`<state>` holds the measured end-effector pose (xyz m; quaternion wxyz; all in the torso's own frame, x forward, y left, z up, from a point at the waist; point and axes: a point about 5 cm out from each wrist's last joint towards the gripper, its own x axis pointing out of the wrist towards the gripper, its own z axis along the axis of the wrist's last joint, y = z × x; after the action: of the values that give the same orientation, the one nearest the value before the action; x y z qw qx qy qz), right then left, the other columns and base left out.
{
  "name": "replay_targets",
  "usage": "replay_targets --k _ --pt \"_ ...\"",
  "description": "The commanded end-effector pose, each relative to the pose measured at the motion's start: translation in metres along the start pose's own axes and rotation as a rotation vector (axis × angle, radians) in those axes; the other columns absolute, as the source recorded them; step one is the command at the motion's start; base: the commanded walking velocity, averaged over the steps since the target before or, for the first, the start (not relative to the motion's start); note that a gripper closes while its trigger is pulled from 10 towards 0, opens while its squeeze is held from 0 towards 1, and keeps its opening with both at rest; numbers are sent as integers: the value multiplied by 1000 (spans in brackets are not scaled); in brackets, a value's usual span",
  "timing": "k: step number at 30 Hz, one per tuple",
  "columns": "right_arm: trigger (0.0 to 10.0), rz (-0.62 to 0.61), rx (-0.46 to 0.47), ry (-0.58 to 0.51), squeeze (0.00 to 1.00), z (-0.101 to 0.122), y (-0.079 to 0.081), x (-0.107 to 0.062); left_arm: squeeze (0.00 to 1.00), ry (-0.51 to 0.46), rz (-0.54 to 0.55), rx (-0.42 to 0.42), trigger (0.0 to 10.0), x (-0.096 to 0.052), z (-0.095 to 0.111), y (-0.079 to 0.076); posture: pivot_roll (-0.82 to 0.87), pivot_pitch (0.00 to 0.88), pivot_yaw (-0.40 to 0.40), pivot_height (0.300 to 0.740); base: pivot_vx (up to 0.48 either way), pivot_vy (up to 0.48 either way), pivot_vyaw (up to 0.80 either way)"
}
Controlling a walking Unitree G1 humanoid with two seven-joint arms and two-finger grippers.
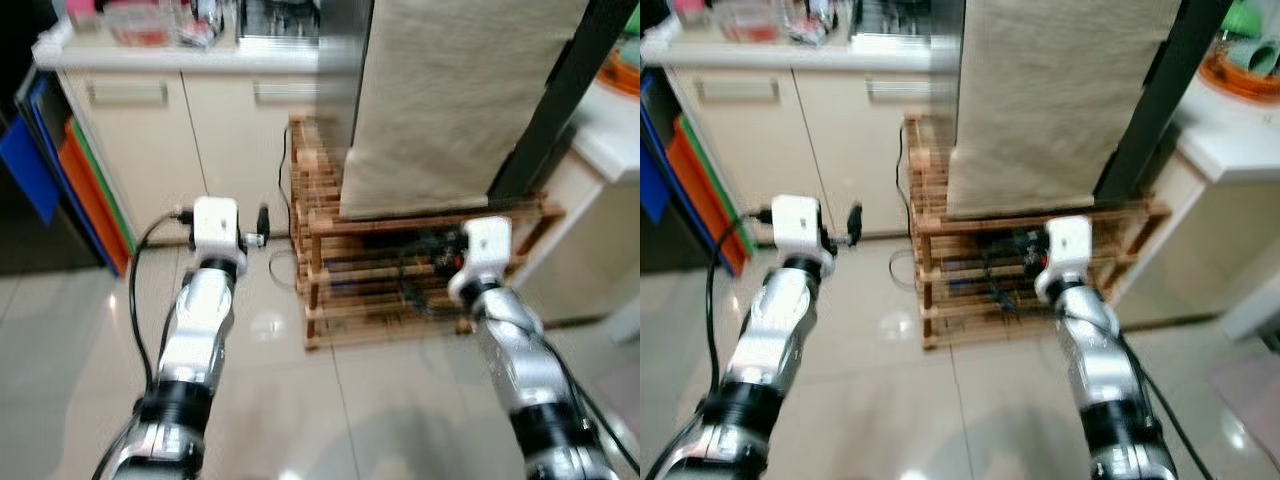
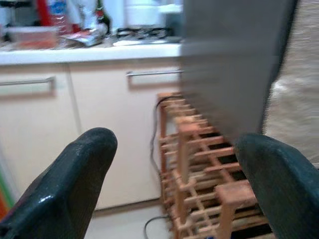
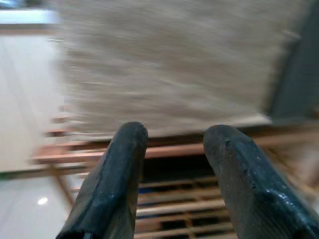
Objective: Restocking fridge
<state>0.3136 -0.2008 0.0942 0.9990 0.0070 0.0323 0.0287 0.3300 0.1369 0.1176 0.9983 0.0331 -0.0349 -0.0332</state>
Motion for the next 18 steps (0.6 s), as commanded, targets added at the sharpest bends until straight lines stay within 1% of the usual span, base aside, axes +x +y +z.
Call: replay_targets --k 1,4,6,8,11,18 --pt "10000 -82 26 -3 0 7 -13 6 0 -23 -20 7 10000 0 6 -5 -48 0 -21 740 409 251 0" --pt "10000 -103 26 -12 0 10 -16 6 0 -22 -21 8 10000 -1 6 -3 -53 0 -10 740 409 251 0" --pt "10000 -139 35 -22 0 14 -21 8 0 -19 -33 11 10000 -1 6 -3 -61 5 -1 740 407 255 0" --pt "10000 -157 37 -29 0 16 -24 10 0 -21 -46 15 10000 -1 7 -5 -71 12 -2 740 409 253 0" --pt "10000 -166 14 -42 0 21 -27 11 0 -22 -45 17 10000 2 7 -5 -81 16 -18 740 409 251 0" --pt "10000 -167 17 -25 0 18 -25 14 0 -41 -7 20 10000 7 14 2 -51 0 -28 740 407 253 0"
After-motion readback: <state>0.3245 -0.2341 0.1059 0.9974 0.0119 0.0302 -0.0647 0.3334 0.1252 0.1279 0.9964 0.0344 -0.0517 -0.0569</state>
